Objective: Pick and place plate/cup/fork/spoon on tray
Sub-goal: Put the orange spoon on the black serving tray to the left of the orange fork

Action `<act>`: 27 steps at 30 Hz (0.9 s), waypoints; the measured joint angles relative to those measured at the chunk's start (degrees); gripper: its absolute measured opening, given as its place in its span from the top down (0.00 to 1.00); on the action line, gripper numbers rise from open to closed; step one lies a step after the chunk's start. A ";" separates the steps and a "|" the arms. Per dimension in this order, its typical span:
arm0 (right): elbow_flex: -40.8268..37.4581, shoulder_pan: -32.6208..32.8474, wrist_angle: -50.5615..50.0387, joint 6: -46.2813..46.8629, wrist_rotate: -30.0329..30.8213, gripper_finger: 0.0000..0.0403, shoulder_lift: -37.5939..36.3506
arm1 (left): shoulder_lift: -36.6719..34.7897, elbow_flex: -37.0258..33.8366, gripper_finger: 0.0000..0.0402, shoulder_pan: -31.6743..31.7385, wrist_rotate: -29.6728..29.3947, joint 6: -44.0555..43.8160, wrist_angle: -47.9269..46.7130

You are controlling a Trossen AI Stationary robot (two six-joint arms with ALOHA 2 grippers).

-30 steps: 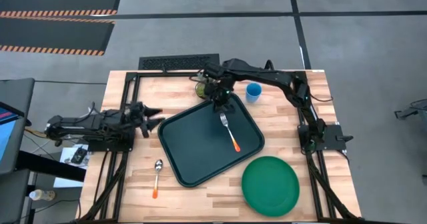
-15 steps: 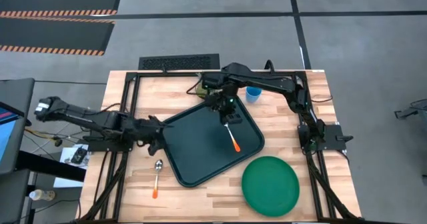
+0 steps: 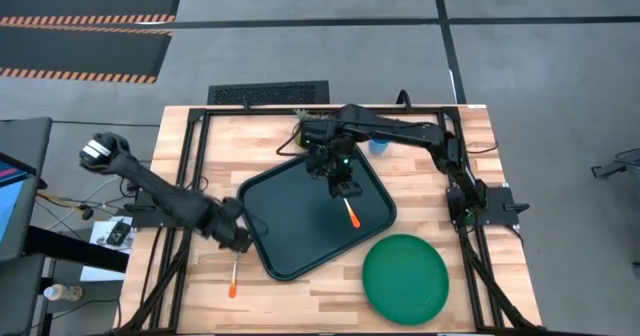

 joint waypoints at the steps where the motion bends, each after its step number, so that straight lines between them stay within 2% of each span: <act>1: -0.01 0.12 -0.01 -0.01 0.02 0.79 0.00 | 1.22 0.26 0.37 -1.38 0.00 -2.49 0.87; 9: -0.01 1.35 2.90 -0.63 0.02 0.79 0.00 | 3.55 3.47 0.37 -9.97 -0.18 -18.48 1.51; 19: -0.01 1.77 4.53 -0.56 -0.04 0.79 0.00 | 4.36 2.95 0.37 -12.98 -0.81 -25.77 3.45; 27: -0.01 1.85 7.82 -1.07 -0.09 0.79 0.00 | 15.04 4.22 0.37 -15.18 -1.14 -30.05 9.90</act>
